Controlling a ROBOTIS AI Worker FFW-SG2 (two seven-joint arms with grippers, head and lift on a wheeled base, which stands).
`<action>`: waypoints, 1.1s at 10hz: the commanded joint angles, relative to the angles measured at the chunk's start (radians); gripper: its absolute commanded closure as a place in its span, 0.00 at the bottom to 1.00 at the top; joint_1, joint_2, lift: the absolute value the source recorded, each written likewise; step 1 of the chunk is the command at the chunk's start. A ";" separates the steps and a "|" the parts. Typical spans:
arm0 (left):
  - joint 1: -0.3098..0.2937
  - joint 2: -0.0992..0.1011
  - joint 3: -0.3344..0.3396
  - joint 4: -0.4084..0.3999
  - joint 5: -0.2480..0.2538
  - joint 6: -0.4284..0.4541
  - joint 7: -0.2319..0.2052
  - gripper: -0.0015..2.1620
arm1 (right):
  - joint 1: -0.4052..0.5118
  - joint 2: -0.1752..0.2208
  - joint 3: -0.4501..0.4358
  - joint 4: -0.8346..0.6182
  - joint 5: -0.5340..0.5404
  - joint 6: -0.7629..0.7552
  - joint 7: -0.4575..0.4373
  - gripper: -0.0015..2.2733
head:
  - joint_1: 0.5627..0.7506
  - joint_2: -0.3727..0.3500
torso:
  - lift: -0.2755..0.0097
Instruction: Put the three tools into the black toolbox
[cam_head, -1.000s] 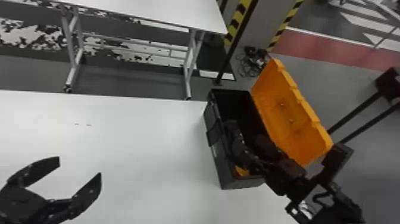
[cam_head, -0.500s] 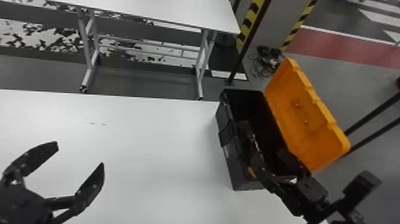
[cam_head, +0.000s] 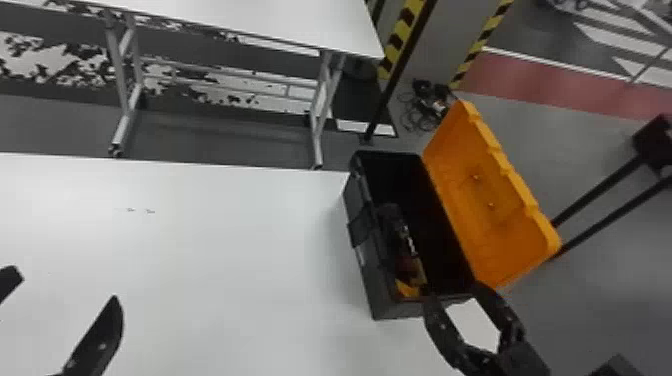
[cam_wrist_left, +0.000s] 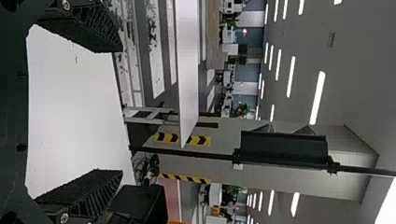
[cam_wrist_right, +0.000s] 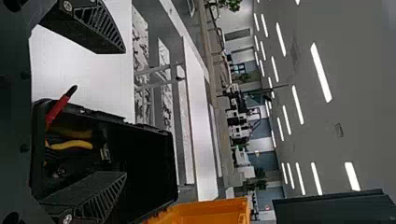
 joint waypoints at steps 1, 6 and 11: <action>0.043 0.007 0.001 0.024 0.002 -0.112 0.022 0.03 | 0.026 0.002 0.009 0.070 -0.002 -0.123 0.000 0.04 | 0.70 0.04 | 0.79; 0.133 -0.001 0.041 0.058 0.060 -0.226 0.068 0.03 | 0.050 0.002 0.046 0.108 -0.002 -0.237 -0.019 0.04 | 0.70 0.04 | 0.79; 0.150 -0.013 0.047 0.061 0.096 -0.165 0.045 0.03 | 0.069 0.002 0.044 0.082 -0.002 -0.219 -0.026 0.04 | 0.70 0.09 | 0.79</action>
